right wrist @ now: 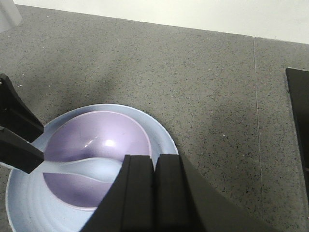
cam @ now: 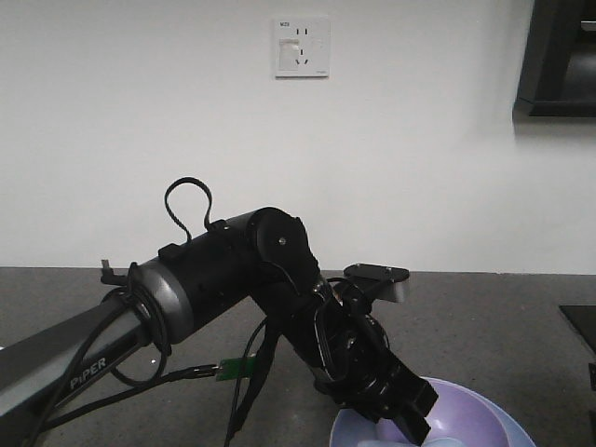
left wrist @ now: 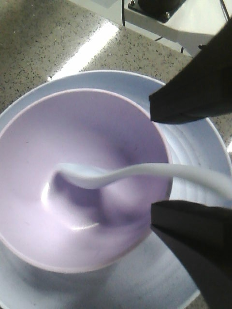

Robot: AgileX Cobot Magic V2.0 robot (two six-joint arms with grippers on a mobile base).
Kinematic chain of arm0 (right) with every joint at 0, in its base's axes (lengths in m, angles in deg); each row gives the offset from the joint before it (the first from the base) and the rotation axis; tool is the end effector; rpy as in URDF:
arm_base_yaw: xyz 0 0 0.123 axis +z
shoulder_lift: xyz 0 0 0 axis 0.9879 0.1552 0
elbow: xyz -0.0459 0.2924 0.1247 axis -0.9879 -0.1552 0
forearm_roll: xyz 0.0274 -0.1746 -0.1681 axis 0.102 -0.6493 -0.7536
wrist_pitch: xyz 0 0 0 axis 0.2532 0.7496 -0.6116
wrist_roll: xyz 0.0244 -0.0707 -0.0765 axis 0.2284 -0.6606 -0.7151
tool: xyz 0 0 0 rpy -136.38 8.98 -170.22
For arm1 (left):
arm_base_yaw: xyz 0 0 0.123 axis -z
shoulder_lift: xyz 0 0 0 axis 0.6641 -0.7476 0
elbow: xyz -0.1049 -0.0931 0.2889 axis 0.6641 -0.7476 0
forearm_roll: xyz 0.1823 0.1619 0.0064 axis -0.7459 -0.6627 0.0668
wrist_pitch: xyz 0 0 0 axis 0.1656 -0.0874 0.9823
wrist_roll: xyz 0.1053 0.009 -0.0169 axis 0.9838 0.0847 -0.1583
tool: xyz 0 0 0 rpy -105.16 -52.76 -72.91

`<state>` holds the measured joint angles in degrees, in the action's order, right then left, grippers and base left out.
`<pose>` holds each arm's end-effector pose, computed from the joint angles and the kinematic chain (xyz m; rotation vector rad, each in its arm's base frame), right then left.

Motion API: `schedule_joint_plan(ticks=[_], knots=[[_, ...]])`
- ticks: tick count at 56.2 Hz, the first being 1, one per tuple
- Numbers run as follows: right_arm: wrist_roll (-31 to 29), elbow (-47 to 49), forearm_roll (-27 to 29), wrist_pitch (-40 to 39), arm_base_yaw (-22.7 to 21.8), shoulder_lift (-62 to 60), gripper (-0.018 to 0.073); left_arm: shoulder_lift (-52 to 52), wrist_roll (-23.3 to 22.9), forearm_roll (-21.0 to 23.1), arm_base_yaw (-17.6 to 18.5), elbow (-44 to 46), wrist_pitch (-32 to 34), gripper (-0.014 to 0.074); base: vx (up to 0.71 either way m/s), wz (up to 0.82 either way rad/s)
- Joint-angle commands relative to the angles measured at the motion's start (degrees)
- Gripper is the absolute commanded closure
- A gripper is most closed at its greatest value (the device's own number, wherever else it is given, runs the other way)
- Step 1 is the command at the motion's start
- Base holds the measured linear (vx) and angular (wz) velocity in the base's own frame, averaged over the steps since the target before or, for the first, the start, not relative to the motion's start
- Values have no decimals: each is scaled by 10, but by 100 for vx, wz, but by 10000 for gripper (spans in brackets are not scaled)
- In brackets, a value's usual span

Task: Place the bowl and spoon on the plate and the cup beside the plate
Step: 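Place the spoon into the bowl with the left gripper and withdraw, then grasp the brown paper cup with the left gripper and lift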

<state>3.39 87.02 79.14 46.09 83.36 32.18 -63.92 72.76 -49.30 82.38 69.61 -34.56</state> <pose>0.1445 0.0181 0.3774 -0.1901 2.1194 0.1017 0.3273 -0.3504 0.3204 1.1691 2.5455 -0.8680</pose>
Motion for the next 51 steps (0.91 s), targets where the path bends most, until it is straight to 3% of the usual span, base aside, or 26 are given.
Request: schedule_joint_plan(ticks=[1,6,11,25,32,51], knots=[[-3,17,1,-39,1,-4,571,52,3,0,1,19,15,104,0,0],[-3,17,1,-39,1,-4,571,78,2,-52,1,19,12,105,0,0],[-3,17,1,-39,1,-4,571,114,-7,-130,1,19,1,105,0,0],[-3,17,1,-39,1,-4,571,240,-100,-410,-1,17,-5,105,0,0],[-3,17,1,-39,1,-4,571,299,-109,-444,-32,-22,-5,105,0,0],[-3,17,6,-39,1,-4,571,444,-103,-462,-194,-293,9,105,0,0]])
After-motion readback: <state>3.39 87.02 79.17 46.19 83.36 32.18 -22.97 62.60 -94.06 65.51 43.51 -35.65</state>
